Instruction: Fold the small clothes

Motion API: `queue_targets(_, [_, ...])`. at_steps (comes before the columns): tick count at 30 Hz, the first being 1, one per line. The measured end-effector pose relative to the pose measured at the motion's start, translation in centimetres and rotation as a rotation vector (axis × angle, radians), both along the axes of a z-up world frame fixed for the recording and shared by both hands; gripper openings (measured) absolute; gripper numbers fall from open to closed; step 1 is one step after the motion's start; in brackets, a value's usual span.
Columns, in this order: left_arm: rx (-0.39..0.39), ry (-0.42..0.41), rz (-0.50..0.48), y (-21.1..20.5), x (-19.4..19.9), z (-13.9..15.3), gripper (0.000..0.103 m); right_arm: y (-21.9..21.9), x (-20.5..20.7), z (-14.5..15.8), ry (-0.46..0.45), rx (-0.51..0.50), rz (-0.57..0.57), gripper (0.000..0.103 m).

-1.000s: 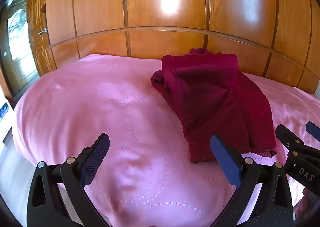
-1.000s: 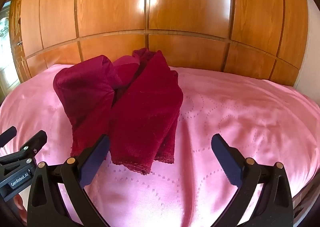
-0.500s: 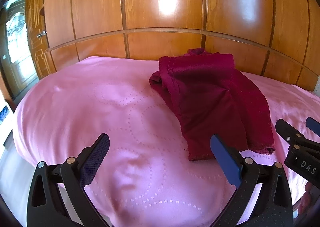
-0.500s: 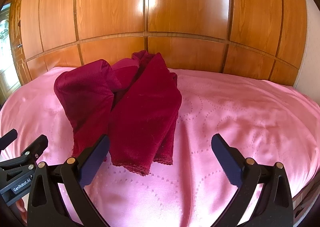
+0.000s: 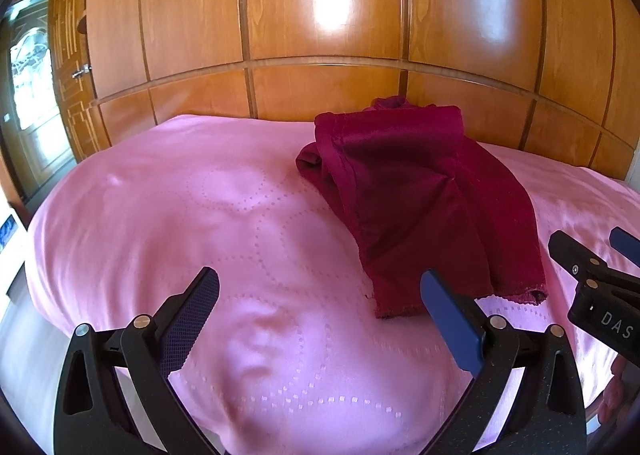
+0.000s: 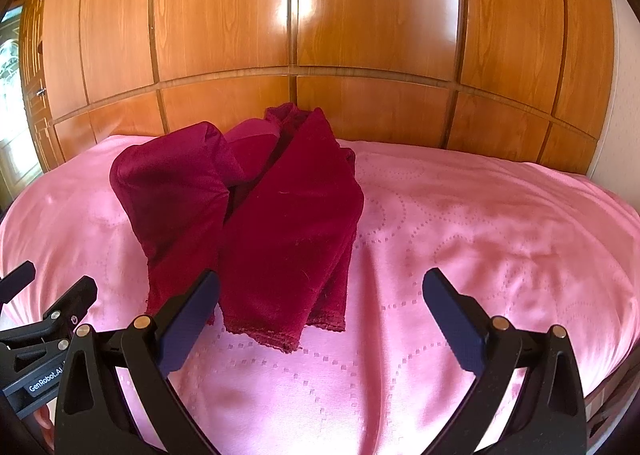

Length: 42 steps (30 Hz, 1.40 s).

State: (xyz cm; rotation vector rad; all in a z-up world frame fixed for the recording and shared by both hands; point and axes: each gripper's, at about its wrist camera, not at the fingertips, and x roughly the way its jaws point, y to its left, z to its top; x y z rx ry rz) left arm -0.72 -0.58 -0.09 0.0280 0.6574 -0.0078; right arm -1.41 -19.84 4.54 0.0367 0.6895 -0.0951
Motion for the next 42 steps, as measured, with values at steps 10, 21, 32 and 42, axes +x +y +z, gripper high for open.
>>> queue_targets(10, [0.004,0.011,-0.015,-0.2,0.2,-0.2,0.1,-0.3,0.2,-0.1,0.007,0.003,-0.006,0.101])
queue_targets(21, [0.012,0.019,-0.042,-0.9,0.3,-0.5,0.1,-0.9,0.3,-0.5,0.009,0.011,-0.016,0.101])
queue_targets(32, [0.02,0.021,-0.071,-1.6,0.5,-0.5,0.1,-1.8,0.5,-1.1,0.02,0.021,-0.038,0.101])
queue_targets(42, [-0.022,0.015,-0.297,-4.6,0.7,0.3,0.097,-4.6,0.9,-0.8,0.028,0.06,-0.089,0.101])
